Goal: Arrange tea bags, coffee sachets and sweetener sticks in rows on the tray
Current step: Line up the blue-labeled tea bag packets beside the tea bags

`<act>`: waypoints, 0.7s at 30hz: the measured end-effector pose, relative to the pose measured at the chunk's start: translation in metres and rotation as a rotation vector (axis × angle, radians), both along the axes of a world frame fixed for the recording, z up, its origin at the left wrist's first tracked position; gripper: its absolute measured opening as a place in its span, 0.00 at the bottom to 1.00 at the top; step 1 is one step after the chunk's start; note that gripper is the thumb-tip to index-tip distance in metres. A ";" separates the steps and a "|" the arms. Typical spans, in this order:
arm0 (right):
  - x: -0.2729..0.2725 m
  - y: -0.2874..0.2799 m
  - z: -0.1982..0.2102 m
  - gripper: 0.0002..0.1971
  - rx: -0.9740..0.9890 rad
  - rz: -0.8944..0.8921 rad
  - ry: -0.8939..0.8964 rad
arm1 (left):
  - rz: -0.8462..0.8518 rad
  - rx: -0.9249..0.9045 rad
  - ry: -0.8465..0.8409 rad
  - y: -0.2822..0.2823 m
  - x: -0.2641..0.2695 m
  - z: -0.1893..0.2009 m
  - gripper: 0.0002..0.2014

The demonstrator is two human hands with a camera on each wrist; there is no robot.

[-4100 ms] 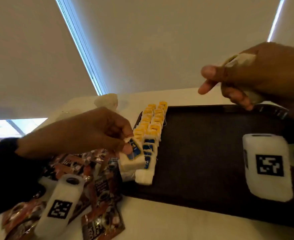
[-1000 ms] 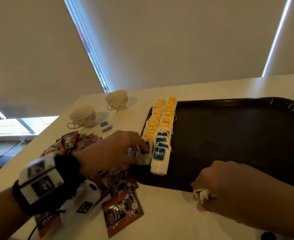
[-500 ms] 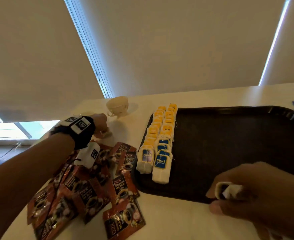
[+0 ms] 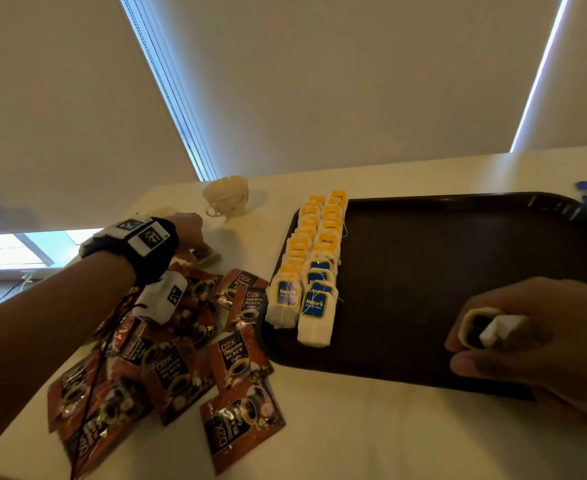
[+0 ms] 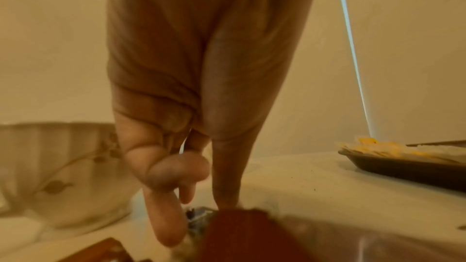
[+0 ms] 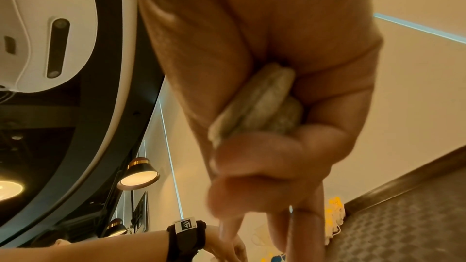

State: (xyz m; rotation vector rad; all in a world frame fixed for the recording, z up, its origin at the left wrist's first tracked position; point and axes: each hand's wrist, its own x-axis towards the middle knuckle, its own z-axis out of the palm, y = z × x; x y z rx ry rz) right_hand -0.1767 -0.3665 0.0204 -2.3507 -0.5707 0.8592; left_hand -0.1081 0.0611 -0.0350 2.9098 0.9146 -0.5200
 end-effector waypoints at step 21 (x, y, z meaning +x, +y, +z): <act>-0.011 0.023 -0.022 0.10 -0.064 0.102 0.165 | -0.542 -0.633 0.000 -0.092 -0.077 0.072 0.10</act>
